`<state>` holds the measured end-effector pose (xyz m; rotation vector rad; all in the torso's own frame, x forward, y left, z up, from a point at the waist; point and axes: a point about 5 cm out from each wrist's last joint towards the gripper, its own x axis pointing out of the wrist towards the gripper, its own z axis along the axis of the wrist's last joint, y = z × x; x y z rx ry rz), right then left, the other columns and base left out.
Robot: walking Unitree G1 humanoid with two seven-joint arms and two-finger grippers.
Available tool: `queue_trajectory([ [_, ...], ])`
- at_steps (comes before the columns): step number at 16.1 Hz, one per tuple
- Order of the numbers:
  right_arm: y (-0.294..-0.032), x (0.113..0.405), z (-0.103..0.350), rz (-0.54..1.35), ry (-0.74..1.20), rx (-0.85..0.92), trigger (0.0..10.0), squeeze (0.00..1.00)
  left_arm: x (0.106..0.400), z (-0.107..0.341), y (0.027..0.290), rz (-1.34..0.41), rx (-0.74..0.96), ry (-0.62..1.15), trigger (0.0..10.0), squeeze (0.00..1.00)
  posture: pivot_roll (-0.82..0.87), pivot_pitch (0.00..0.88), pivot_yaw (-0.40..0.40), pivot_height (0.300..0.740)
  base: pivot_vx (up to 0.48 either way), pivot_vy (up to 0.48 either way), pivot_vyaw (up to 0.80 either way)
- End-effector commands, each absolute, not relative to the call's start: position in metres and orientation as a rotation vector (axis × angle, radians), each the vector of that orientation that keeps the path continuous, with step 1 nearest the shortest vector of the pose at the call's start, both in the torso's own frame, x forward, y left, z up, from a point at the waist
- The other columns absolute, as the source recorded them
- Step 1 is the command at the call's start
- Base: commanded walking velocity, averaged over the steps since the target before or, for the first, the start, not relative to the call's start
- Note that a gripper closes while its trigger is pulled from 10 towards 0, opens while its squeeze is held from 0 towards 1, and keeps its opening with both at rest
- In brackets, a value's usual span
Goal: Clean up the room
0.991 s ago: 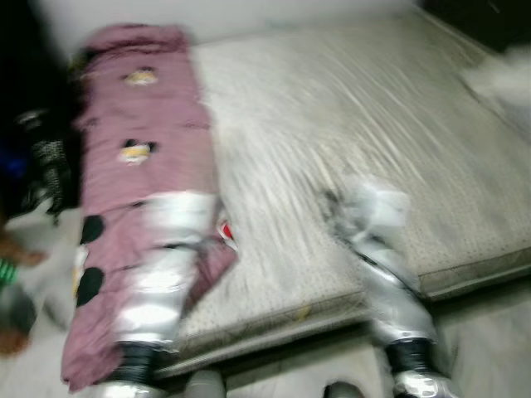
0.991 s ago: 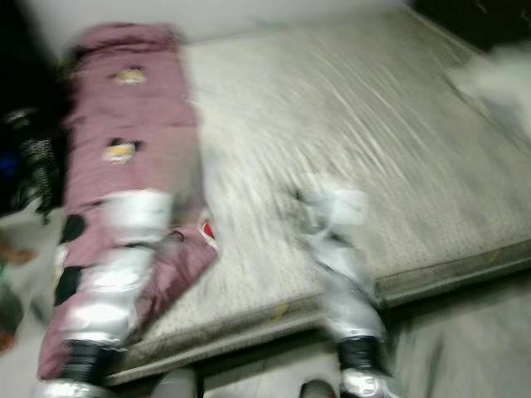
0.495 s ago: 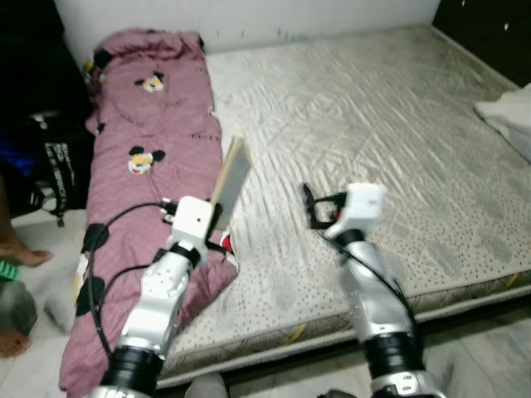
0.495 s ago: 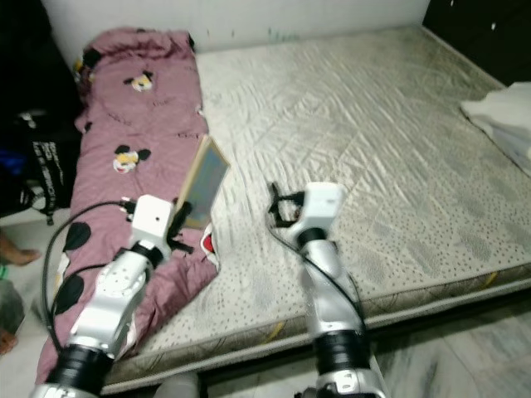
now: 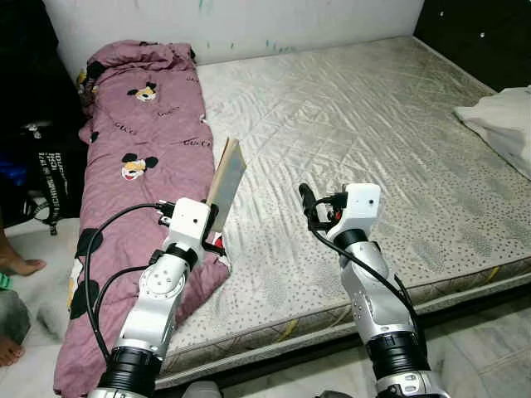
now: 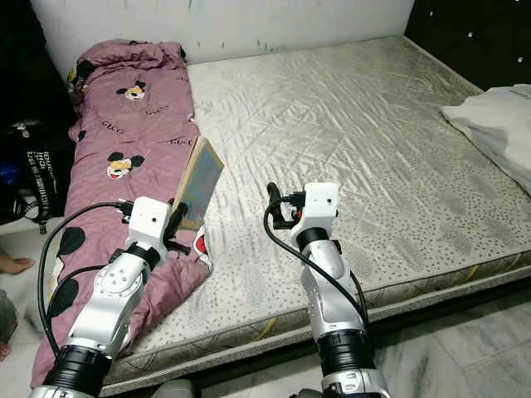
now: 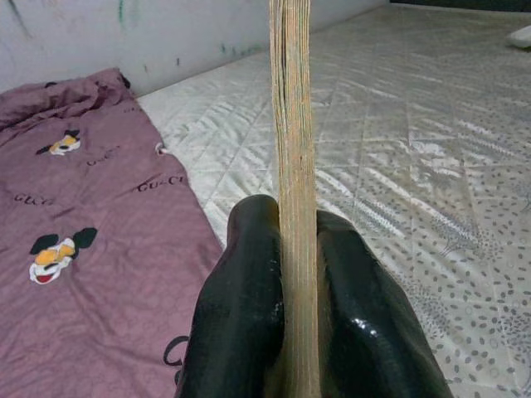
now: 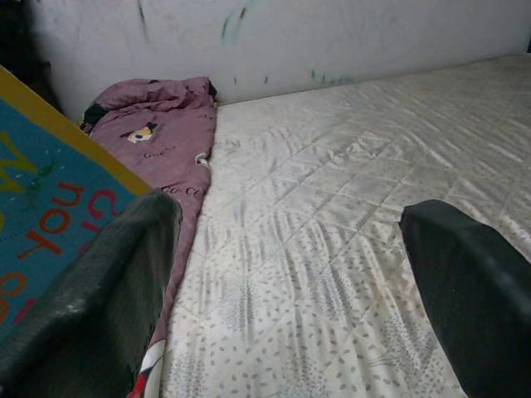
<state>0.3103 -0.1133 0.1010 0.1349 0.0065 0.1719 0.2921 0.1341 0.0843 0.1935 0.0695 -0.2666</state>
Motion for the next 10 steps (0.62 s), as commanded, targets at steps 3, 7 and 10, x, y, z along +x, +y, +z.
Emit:
queue_trajectory([
  [3, -0.1132, 0.3116, 0.1012, 0.154, 0.008, 0.128, 10.0, 0.0, 0.2949, 0.0945, 0.139, -0.232, 0.204, 0.019, 10.0, 0.0, 0.09, 0.0, 0.037, 0.74, 0.0, 0.0, 0.0],
  [7, -0.1089, 0.3113, 0.1038, 0.195, -0.01, 0.102, 10.0, 0.0, 0.2953, 0.0959, 0.1378, -0.237, 0.208, 0.011, 10.0, 0.0, 0.09, 0.0, 0.035, 0.74, 0.0, 0.0, 0.37],
  [10, -0.1097, 0.3119, 0.1025, 0.188, -0.002, 0.103, 10.0, 0.0, 0.2953, 0.096, 0.1363, -0.244, 0.205, 0.008, 10.0, 0.0, 0.09, 0.0, 0.029, 0.74, 0.0, 0.0, 0.39],
])
